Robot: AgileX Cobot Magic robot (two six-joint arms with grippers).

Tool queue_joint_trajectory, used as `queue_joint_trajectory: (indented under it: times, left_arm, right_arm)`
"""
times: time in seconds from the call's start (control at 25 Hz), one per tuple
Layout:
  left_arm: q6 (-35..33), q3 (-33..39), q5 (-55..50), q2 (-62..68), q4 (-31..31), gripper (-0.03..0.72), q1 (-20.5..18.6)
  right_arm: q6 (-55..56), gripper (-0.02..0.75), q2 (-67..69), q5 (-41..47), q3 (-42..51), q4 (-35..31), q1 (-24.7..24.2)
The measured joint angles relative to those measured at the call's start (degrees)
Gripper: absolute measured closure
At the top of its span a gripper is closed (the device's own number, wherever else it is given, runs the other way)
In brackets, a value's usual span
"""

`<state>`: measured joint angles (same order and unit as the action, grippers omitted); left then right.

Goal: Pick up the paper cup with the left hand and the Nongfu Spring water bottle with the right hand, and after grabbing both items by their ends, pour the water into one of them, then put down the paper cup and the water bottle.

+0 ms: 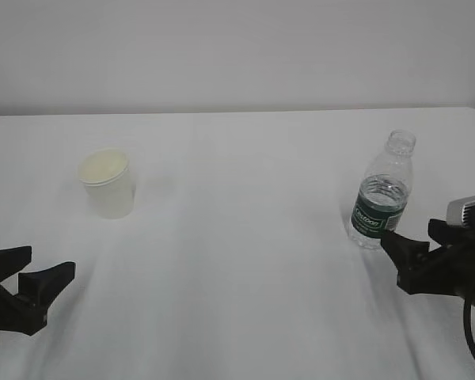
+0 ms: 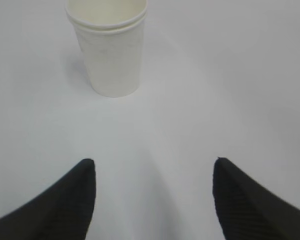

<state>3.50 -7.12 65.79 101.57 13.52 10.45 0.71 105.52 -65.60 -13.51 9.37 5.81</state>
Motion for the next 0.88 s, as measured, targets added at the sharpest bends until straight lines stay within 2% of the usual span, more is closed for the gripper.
queue_joint_trajectory:
  times: [0.88]
  left_arm:
    - [0.0,0.0,0.0,0.0,-0.1,0.164,0.0]
  right_arm:
    - [1.6,0.145,9.4,0.0,-8.6,0.0,0.0]
